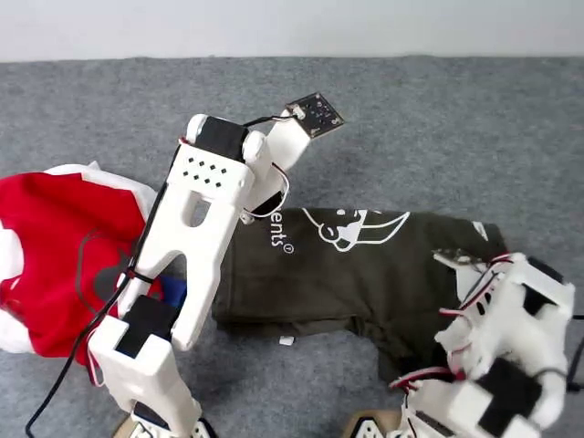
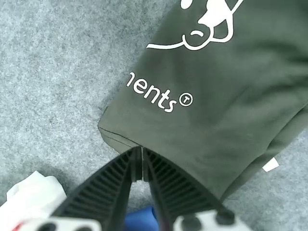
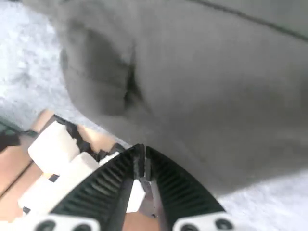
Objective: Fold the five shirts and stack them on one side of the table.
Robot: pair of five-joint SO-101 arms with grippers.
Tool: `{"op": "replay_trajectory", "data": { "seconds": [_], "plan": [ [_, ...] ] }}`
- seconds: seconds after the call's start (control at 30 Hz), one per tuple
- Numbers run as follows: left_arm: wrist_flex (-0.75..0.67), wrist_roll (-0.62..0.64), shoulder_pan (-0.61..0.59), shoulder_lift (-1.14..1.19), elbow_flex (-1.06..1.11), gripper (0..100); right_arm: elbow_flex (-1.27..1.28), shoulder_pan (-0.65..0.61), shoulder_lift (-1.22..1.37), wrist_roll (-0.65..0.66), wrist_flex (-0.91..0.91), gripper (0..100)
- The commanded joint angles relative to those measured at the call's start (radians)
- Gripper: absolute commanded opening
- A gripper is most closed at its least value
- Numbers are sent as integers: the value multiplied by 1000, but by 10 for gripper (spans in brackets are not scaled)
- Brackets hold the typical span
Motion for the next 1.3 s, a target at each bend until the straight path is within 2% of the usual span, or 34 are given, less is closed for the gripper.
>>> {"op": "replay_trajectory", "data": {
  "seconds": [0.0, 0.23, 0.47, 0.6, 0.8, 0.93, 1.13, 1.27],
  "plan": [
    [23, -9, 0, -54, -7, 14, -46, 2, -168, 23, 28, 10],
    [21, -3, 9, -54, -7, 14, -138, -1, -303, 21, -58, 9],
    [15, 49, 114, -51, -7, 19, -255, 19, -458, -64, 108, 9],
    [9, 94, 117, -17, -7, 80, -295, 13, -645, -69, 180, 9],
    [8, 117, 163, 123, -18, 88, -307, 13, -941, -78, 189, 9],
    [12, 117, 242, 219, -104, 91, -310, 10, -1090, -173, 189, 9],
    [23, 117, 356, 370, -268, 145, -311, -116, -1227, -203, 213, 11],
    [25, 117, 437, 437, -351, 152, -324, -206, -1259, -272, 205, 11]
  ]
}}
